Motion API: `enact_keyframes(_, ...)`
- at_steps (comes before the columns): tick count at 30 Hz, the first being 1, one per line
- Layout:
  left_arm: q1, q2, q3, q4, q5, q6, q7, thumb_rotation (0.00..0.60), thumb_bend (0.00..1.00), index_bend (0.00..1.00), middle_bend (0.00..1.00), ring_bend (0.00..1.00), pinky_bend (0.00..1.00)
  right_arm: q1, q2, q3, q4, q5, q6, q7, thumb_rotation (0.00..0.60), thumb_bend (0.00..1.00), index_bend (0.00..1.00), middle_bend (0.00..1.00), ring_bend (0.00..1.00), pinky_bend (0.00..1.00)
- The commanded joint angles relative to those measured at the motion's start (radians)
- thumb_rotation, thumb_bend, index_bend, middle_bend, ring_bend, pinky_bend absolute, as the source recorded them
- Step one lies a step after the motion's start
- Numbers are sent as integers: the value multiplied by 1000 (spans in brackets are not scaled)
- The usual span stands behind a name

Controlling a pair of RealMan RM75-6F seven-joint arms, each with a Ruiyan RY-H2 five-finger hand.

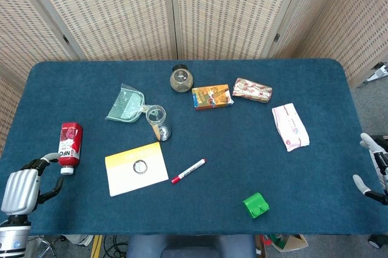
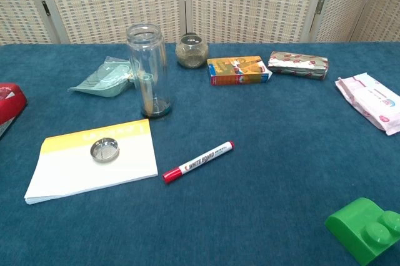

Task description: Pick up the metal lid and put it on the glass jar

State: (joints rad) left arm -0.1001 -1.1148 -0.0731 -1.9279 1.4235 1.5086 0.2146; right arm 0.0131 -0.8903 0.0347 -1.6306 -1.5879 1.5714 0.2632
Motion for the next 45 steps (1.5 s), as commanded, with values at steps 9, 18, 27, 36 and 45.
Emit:
enact_keyframes(9, -7, 2, 3, 16, 22, -10, -14, 600, 389, 283, 339, 344, 410, 0, 11, 3, -14, -3, 5, -14, 600, 306, 20, 219, 79, 235)
enact_keyframes(18, -43, 19, 4, 41, 82, -51, -72, 600, 388, 296, 339, 345, 410, 1, 31, 11, -33, 0, 13, -30, 600, 305, 20, 219, 79, 235)
enact_keyframes(27, -97, 29, 8, 67, 151, -104, -133, 600, 388, 304, 339, 386, 476, 6, 45, 16, -53, 2, 7, -47, 600, 304, 20, 219, 79, 235)
enact_keyframes(36, -178, 28, 29, 85, 207, -219, -184, 600, 388, 318, 707, 756, 848, 16, 47, 18, -60, 10, -12, -60, 600, 305, 20, 219, 79, 234)
enact_keyframes(45, -290, 2, 41, 76, 206, -394, -157, 600, 392, 253, 974, 991, 1000, 23, 41, 19, -57, 22, -32, -66, 600, 305, 20, 219, 79, 235)
